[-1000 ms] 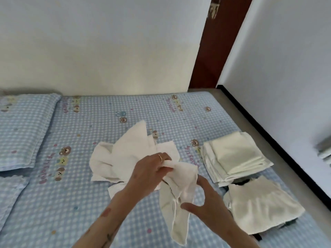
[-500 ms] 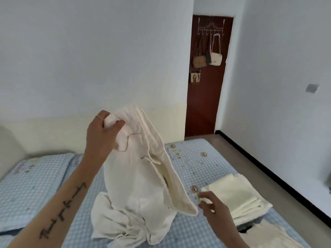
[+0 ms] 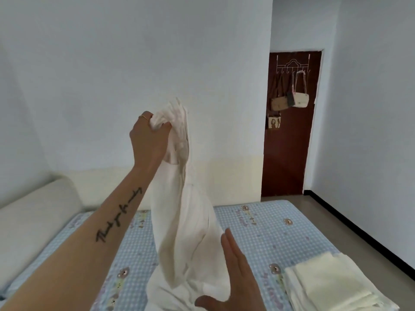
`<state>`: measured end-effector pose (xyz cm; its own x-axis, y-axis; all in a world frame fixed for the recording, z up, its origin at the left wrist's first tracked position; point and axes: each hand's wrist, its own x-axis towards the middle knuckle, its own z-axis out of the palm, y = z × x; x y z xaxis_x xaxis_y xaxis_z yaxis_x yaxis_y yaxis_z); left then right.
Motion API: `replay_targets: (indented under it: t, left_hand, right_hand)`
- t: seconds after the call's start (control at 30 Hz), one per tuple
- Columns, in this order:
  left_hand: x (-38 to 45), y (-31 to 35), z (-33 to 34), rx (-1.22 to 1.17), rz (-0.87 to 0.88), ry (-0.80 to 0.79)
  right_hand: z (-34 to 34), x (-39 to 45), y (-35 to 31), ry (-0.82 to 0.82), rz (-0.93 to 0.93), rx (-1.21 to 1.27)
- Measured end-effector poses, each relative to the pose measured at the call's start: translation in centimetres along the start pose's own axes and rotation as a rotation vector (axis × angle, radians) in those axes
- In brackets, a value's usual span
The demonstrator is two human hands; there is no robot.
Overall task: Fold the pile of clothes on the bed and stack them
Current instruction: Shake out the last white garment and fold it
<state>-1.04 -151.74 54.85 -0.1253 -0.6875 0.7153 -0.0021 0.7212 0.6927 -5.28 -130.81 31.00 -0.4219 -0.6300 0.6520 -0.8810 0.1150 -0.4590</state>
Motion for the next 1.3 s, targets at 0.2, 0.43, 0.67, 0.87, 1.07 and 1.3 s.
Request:
replay_targets:
  t: [0.2,0.43,0.67,0.87,1.07,1.3]
  left_hand:
    - [0.9,0.8,0.6,0.005,-0.029,0.034]
    - [1.0,1.4,1.3,-0.022,-0.017,0.056]
    - [1.9,-0.2,-0.3,0.038,0.004,-0.067]
    - [3.8,-1.4,-4.6,0.012,0.055,-0.238]
    - [6.4,0.3,-9.3,-0.219,0.035,-0.252]
    - [5.7,1.8,-12.2,-0.616,0.009,-0.678]
  right_hand:
    - [2.6,-0.3,-3.9,0.305,-0.210,-0.064]
    - [3.8,2.9,-5.0,0.449,-0.118,0.064]
    - [0.6,3.5,-2.7,0.410,0.104,0.413]
    - [-10.2,13.7,3.9,0.465,0.272,0.555]
    - [-17.7,21.0,2.2,0.310,0.071,0.744]
    - [-21.6,24.4,-1.2,-0.004,-0.036,1.174]
